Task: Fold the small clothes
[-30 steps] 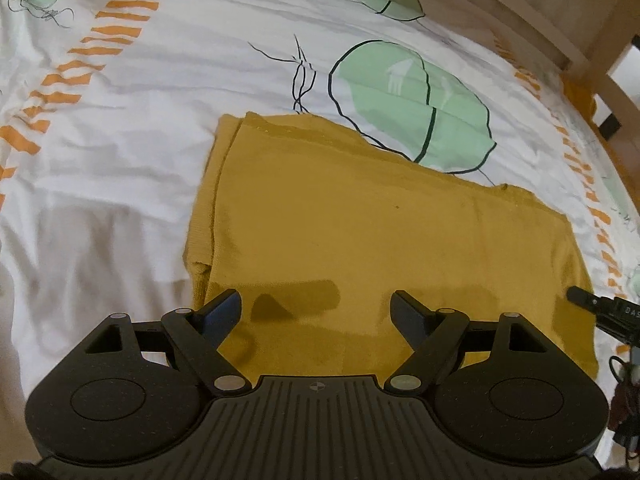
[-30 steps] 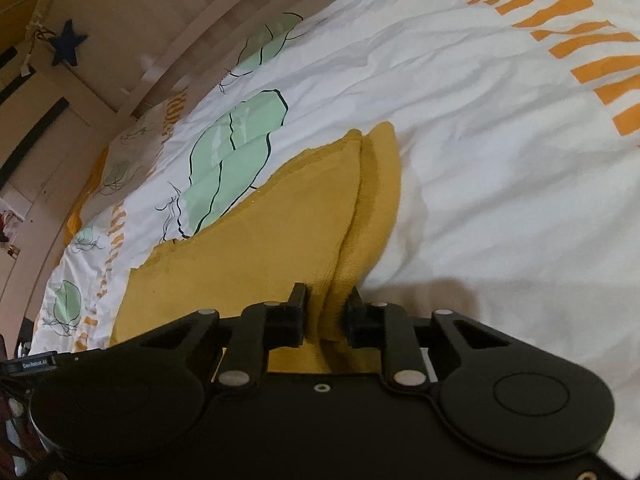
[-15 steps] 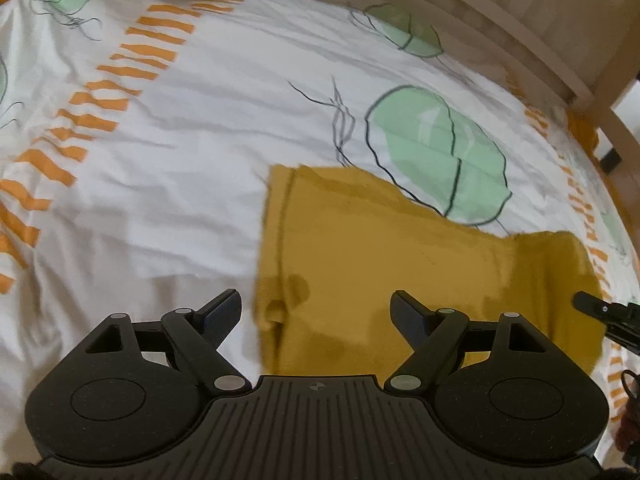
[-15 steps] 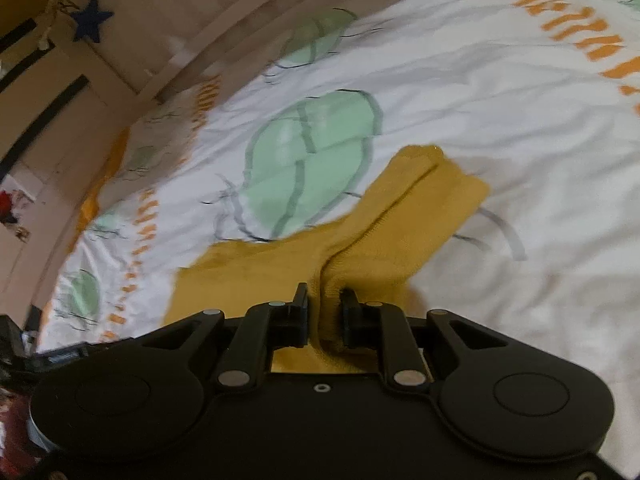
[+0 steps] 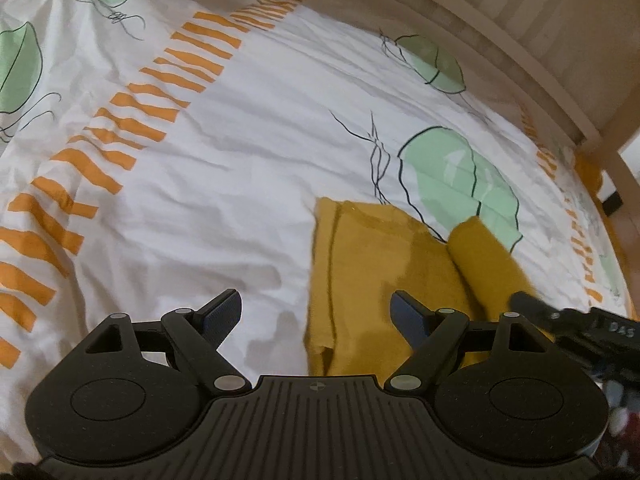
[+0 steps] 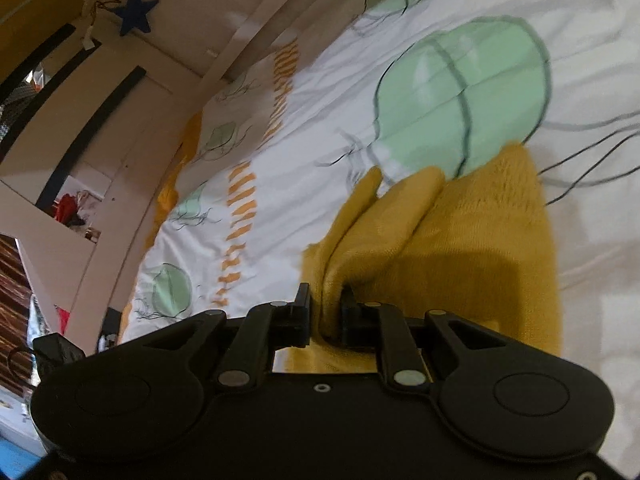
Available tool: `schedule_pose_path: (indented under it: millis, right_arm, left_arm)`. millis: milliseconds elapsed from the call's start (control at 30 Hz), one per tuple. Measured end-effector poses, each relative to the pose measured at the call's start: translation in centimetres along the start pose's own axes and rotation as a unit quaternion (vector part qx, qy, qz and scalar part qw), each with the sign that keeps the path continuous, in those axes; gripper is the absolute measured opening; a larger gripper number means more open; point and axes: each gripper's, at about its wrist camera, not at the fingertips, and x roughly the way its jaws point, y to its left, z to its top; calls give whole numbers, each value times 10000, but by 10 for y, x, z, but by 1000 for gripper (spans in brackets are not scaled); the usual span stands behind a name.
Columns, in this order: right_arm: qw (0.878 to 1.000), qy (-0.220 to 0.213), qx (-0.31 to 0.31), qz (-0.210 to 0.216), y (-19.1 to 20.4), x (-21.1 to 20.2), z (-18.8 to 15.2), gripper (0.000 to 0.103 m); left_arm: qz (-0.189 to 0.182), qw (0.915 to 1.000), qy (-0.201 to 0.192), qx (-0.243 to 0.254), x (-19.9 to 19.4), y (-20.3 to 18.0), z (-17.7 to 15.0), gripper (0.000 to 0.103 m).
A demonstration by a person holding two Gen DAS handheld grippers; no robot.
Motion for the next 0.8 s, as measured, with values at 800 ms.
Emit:
schedule_pose_path:
  millis: [800]
  right_arm:
    - [9864, 365, -1603, 3, 76, 55, -43, 56]
  left_arm:
    - [67, 9996, -69, -266, -3, 19, 10, 81]
